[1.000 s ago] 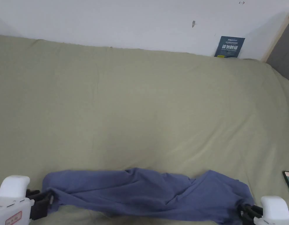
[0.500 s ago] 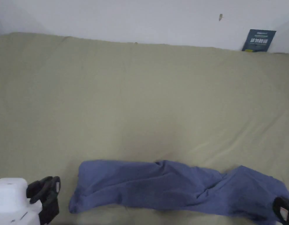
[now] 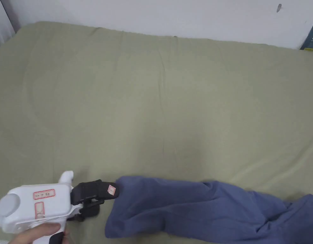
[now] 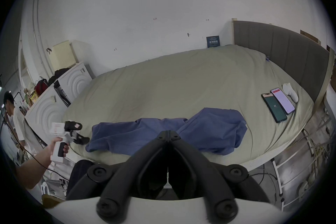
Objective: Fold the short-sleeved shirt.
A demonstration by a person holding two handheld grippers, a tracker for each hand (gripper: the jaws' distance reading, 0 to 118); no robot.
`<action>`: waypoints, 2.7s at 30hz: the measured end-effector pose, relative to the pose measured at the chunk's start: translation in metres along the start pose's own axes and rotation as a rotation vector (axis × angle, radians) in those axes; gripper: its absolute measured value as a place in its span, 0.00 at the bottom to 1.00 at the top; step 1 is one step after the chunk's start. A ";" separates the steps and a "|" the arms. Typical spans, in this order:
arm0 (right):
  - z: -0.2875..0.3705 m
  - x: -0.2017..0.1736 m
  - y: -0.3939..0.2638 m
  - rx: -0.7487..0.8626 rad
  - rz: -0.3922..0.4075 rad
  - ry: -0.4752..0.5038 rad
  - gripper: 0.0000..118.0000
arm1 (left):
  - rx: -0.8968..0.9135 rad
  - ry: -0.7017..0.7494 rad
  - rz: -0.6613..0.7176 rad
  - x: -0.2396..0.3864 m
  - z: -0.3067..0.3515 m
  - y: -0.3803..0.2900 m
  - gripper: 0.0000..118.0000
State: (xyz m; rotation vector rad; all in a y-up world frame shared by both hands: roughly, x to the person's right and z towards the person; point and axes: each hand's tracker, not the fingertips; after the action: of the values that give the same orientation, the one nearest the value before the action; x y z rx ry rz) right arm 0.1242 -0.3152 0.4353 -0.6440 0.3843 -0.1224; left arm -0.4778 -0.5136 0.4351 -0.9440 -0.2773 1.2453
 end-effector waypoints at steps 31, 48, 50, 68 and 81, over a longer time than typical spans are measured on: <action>-0.011 -0.017 0.006 -0.004 0.026 0.063 0.00 | 0.344 0.560 -0.218 0.133 0.011 -0.021 0.06; 0.017 0.016 -0.011 0.038 -0.010 0.083 0.00 | 0.406 0.260 -0.442 0.176 -0.043 -0.063 1.00; 0.013 0.017 -0.014 0.028 -0.019 0.085 0.00 | 0.480 0.302 -0.481 0.171 -0.014 -0.057 1.00; 0.022 0.022 -0.015 0.028 -0.055 0.043 0.00 | 0.076 0.376 -0.586 0.148 -0.206 -0.111 0.17; 0.009 0.022 -0.025 0.012 -0.053 0.084 0.00 | 0.257 0.320 -0.663 0.188 -0.067 -0.119 0.17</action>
State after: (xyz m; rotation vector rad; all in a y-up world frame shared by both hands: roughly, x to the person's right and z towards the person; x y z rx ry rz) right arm 0.1481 -0.3346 0.4505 -0.6386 0.4468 -0.2026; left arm -0.2887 -0.3791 0.4255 -0.7271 -0.1505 0.4967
